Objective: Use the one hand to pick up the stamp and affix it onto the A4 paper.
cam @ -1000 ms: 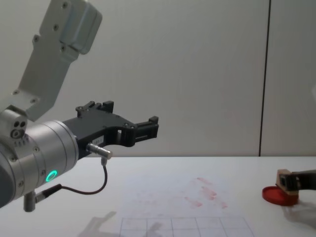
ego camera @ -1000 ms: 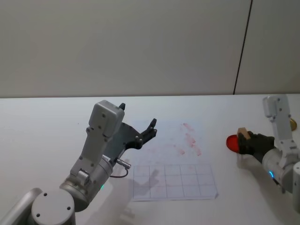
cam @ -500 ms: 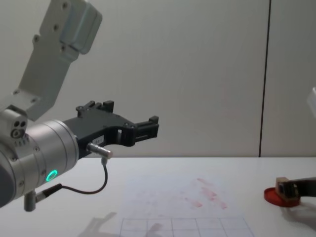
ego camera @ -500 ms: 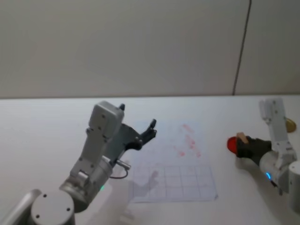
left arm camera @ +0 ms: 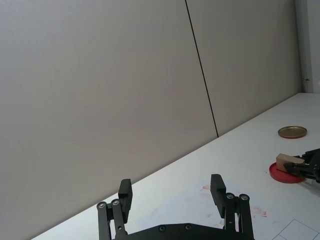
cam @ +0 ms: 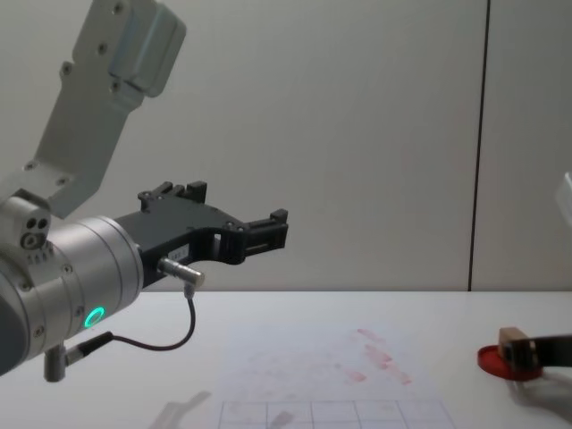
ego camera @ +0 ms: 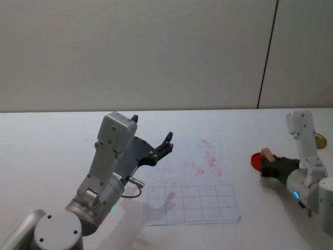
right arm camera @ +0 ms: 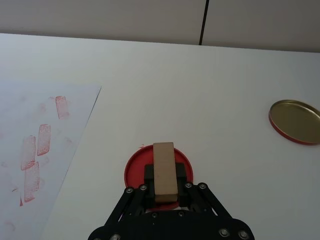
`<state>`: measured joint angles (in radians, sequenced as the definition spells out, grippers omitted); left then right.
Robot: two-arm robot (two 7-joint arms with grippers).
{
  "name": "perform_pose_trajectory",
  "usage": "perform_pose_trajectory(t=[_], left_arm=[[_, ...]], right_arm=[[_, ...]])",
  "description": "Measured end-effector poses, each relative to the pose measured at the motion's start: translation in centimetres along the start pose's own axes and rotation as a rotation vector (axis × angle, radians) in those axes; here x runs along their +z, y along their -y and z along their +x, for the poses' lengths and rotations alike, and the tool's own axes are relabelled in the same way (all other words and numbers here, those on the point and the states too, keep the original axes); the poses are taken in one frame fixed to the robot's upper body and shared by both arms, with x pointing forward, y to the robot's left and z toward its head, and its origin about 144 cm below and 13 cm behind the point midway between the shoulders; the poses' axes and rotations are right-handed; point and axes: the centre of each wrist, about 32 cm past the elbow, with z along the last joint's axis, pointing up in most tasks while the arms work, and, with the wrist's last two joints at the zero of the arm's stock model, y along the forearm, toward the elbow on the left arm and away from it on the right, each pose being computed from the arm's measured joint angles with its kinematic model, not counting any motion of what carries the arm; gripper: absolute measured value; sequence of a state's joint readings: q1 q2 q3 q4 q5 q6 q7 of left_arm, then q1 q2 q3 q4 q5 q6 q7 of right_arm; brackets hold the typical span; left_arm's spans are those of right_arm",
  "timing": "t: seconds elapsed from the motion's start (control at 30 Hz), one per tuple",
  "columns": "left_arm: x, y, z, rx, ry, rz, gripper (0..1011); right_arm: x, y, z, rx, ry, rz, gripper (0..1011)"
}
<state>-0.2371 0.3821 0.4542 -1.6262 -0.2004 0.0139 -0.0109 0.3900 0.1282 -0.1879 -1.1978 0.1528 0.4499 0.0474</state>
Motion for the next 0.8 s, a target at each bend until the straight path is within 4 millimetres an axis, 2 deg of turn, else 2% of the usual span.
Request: perform_pose_trajectory(t=[0.47,0.8], left_arm=[[0.0,0.0,0.0,0.000,0.000,0.000,993],[0.0,0.0,0.0,0.000,0.000,0.000,993]], right_arm=[[-0.1,-0.1,0.0,0.007,-0.007,0.000,224],[1.3,1.1,-0.3,0.020,-0.001,0.092,225]])
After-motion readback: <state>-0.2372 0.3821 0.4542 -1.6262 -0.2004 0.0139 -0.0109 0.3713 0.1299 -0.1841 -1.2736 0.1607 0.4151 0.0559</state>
